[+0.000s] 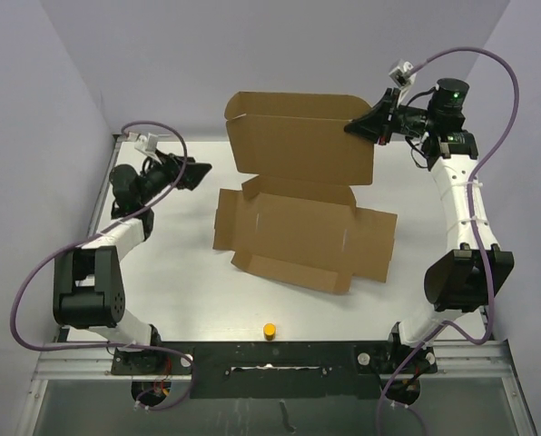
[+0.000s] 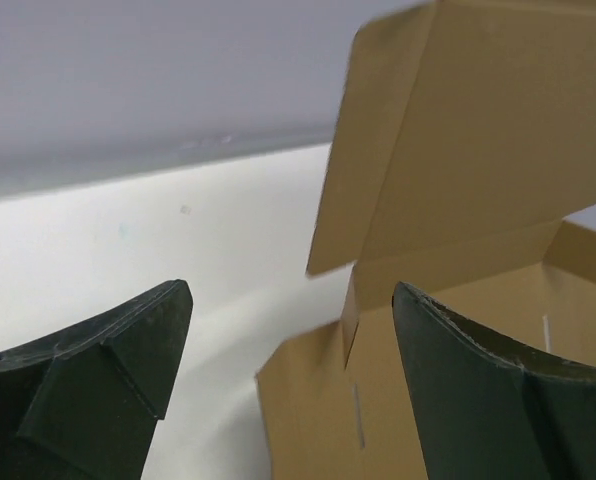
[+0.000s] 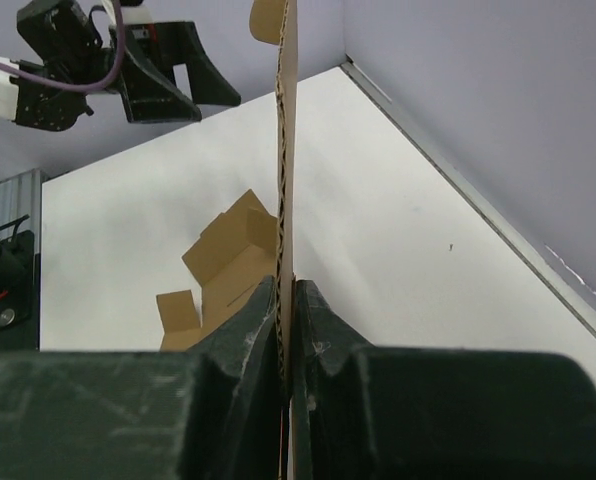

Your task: Fold the paper box

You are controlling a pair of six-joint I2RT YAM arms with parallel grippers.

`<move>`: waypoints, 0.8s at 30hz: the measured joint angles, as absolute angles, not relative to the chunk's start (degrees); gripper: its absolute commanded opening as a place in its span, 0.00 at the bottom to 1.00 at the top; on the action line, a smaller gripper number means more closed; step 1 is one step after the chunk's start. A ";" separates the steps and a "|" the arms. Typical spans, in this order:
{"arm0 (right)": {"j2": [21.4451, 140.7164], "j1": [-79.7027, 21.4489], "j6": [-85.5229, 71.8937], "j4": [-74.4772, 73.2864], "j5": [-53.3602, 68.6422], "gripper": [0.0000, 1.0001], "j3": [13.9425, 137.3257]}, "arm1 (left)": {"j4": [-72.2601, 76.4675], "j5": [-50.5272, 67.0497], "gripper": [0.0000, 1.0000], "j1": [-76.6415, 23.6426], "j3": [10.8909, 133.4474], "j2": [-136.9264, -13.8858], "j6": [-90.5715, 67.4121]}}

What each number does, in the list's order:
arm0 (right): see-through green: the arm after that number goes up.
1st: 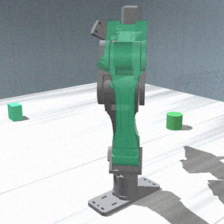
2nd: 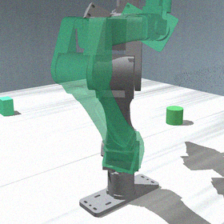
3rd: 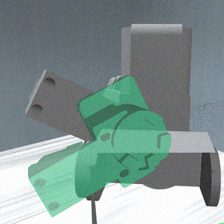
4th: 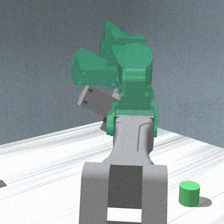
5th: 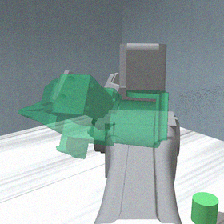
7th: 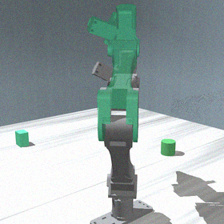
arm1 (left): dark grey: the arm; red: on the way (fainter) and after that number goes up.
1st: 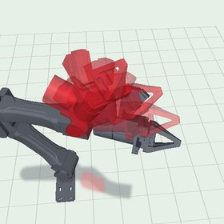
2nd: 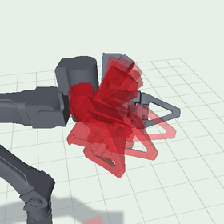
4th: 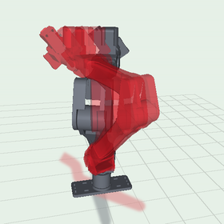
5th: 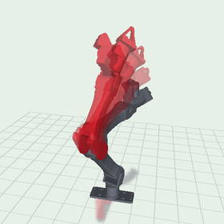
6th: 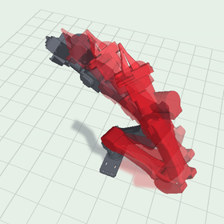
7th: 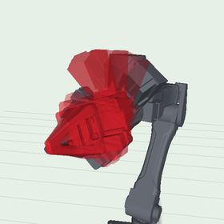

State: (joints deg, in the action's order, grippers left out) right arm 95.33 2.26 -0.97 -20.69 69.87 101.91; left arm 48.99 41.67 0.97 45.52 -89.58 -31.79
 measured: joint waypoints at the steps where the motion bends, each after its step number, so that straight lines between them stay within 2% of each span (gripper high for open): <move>1: 95.33 2.26 -1.78 -19.84 70.13 0.00 102.02 | 48.82 43.13 0.86 1.19 48.64 -89.58 -32.42; 8: 95.33 2.26 -6.81 -14.81 72.20 0.00 102.67 | 51.59 52.82 0.87 -0.03 64.03 -93.49 -34.96; 14: 95.33 2.26 -10.00 -11.97 73.89 0.00 104.14 | 46.85 55.86 0.74 -3.29 68.62 -99.20 -33.85; 15: 95.33 2.26 -10.52 -11.38 74.19 0.00 104.22 | 45.23 55.96 0.67 -3.95 69.54 -100.07 -33.30; 18: 95.33 2.26 -11.66 -10.26 74.74 0.00 104.27 | 44.53 57.04 0.27 -4.80 71.61 -102.24 -33.56; 20: 95.33 2.26 -12.10 -9.96 75.07 0.00 104.27 | 46.76 58.59 0.06 -4.84 73.12 -104.03 -35.57; 21: 95.33 2.26 -12.10 -9.89 75.13 0.00 104.27 | 48.56 59.42 0.00 -4.84 73.87 -104.99 -36.84; 24: 95.33 2.22 -11.55 -10.39 75.22 0.00 104.27 | 55.20 62.08 0.00 -4.99 75.96 -107.81 -41.39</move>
